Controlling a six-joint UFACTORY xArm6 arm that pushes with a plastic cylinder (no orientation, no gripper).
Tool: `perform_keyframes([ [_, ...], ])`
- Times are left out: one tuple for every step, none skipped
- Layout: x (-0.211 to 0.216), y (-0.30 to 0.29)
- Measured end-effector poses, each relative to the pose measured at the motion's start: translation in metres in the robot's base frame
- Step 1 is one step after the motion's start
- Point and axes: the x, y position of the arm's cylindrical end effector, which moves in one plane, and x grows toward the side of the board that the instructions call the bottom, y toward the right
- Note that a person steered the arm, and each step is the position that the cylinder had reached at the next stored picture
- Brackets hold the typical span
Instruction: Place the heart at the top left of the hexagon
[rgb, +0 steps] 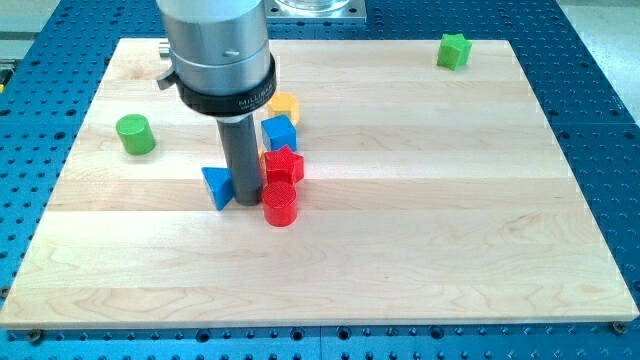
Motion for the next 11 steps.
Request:
perform_keyframes([
  [-0.018,-0.002],
  [-0.048,-0.024],
  [-0.069,-0.033],
  [-0.089,-0.034],
  [-0.085,-0.042],
  [-0.064,-0.042],
  [-0.066,-0.031],
  [-0.062,-0.026],
  [-0.066,-0.017],
  [-0.077,-0.017],
  [-0.087,-0.017],
])
